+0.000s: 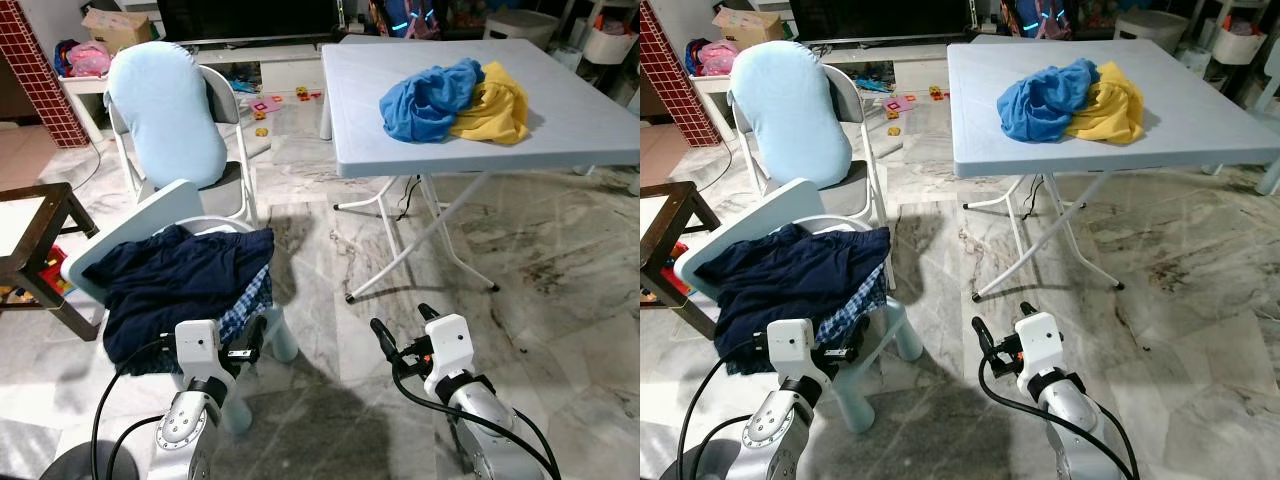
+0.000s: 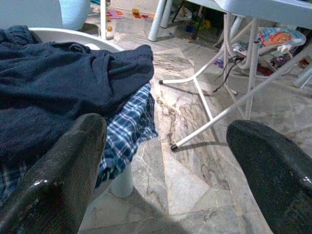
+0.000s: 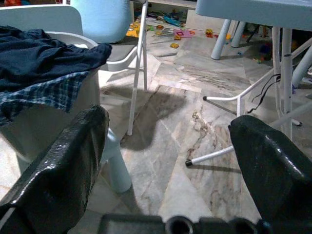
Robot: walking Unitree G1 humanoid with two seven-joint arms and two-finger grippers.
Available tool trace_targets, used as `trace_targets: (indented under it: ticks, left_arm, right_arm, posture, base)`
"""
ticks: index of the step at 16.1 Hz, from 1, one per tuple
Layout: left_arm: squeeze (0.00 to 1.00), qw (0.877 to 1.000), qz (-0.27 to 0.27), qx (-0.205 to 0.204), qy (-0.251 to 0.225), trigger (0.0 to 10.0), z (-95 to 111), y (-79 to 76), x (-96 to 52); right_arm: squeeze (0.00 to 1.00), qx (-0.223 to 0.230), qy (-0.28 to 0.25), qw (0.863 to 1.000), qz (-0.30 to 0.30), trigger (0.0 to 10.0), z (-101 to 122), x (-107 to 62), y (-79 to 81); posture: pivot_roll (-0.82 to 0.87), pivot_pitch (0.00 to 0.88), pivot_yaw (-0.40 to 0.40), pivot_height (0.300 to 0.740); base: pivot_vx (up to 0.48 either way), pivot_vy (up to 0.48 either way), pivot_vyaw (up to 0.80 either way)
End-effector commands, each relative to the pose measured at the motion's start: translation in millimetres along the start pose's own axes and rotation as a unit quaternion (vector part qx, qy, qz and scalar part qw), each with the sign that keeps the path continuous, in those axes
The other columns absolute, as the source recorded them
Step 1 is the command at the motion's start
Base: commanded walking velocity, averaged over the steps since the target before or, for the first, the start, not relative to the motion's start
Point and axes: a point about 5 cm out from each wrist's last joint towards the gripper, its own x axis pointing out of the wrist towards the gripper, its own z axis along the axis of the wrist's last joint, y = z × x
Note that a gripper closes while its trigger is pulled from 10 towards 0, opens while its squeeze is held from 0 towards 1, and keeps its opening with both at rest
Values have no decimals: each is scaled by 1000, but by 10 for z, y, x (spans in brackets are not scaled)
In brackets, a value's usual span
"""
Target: Hang hanger
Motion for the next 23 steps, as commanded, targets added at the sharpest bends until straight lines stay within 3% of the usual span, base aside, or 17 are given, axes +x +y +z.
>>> trace_targets:
  ticks: [1,12,16,23]
  left_arm:
    - [0,1000,-1,2,-10,10000,41,11,6]
    - [0,1000,-2,0,-10,10000,37,-4,26]
    - [0,1000,-1,-1,-11,10000,35,-13,40]
    - [0,1000,-1,1,-9,10000,26,-6,48]
  right_arm:
    - [0,-11,-9,1000,6,10000,36,-4,0]
    - [0,-16,-13,1000,18,10000,50,-6,22]
    - [0,-15,-16,999,23,10000,55,-11,37]
    - [0,-11,-15,1000,17,10000,47,-18,25]
  posture:
    - [5,36,11,740]
    - [5,37,6,740]
    - [2,34,4,740]
    - [4,36,7,740]
  base:
    - [259,0,0]
    - [282,0,0]
    - [278,0,400]
    - [263,379,0]
